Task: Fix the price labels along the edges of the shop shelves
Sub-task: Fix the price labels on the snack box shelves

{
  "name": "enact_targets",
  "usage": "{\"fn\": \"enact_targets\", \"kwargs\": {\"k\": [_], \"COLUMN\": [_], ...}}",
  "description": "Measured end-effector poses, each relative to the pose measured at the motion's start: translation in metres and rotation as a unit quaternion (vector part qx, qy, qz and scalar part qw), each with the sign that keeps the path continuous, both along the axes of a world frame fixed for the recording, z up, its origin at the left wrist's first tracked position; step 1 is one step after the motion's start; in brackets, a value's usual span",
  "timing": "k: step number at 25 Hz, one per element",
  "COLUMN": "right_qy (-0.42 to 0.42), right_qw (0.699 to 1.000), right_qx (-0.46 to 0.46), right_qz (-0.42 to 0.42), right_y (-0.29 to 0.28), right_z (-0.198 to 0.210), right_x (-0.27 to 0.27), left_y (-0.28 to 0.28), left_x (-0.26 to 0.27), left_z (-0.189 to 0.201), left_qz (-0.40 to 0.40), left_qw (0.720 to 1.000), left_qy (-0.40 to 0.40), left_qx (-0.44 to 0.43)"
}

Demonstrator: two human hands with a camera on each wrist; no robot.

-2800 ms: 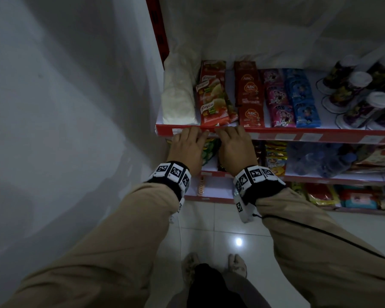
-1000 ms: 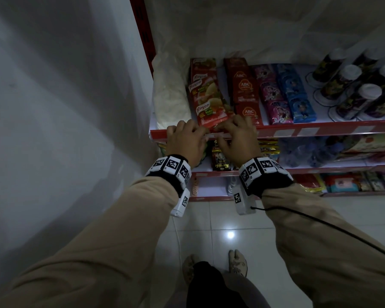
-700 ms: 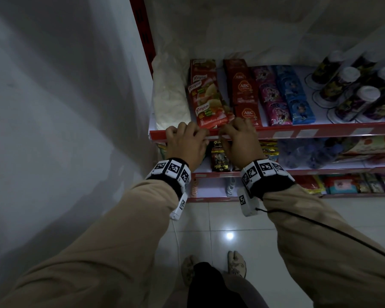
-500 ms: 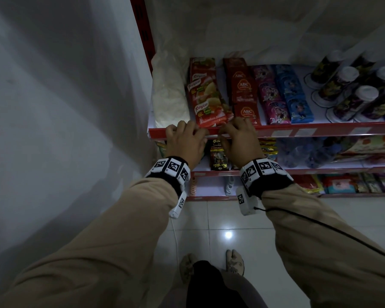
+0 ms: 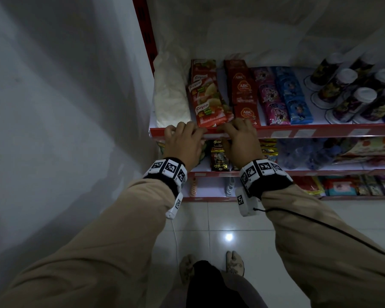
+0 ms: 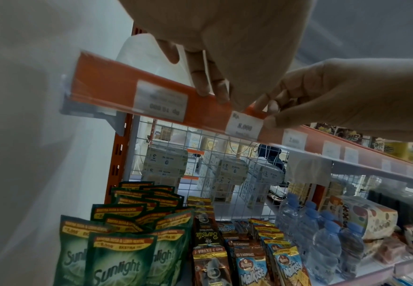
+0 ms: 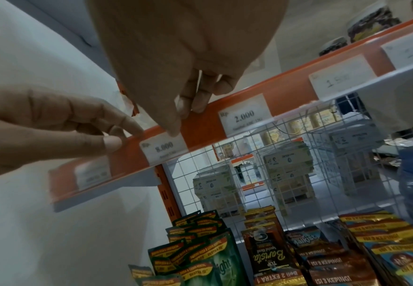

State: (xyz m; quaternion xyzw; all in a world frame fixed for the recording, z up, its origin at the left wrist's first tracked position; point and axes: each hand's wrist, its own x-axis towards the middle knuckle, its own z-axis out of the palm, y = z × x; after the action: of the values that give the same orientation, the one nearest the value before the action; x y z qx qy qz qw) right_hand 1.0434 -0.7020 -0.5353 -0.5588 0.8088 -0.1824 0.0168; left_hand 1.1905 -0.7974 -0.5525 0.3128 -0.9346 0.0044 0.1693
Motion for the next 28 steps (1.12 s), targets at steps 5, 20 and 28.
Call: {"fn": "enact_targets", "kwargs": {"k": [5, 20, 28], "right_qy": [0.039, 0.052, 0.086], "right_qw": [0.999, 0.995, 0.991], "right_qx": [0.005, -0.031, -0.058], "right_qz": [0.018, 0.083, 0.081], "right_y": [-0.013, -0.043, -0.049], "right_z": [0.004, -0.006, -0.010], "right_x": [0.022, 0.067, 0.079], "left_y": [-0.008, -0.023, -0.026], "left_x": [0.018, 0.066, 0.071], "left_z": [0.008, 0.003, -0.002], "left_qz": [0.006, 0.068, 0.067], "left_qw": [1.000, 0.997, 0.997], "left_qy": [-0.006, -0.034, -0.038], "left_qx": [-0.026, -0.009, -0.028]}}
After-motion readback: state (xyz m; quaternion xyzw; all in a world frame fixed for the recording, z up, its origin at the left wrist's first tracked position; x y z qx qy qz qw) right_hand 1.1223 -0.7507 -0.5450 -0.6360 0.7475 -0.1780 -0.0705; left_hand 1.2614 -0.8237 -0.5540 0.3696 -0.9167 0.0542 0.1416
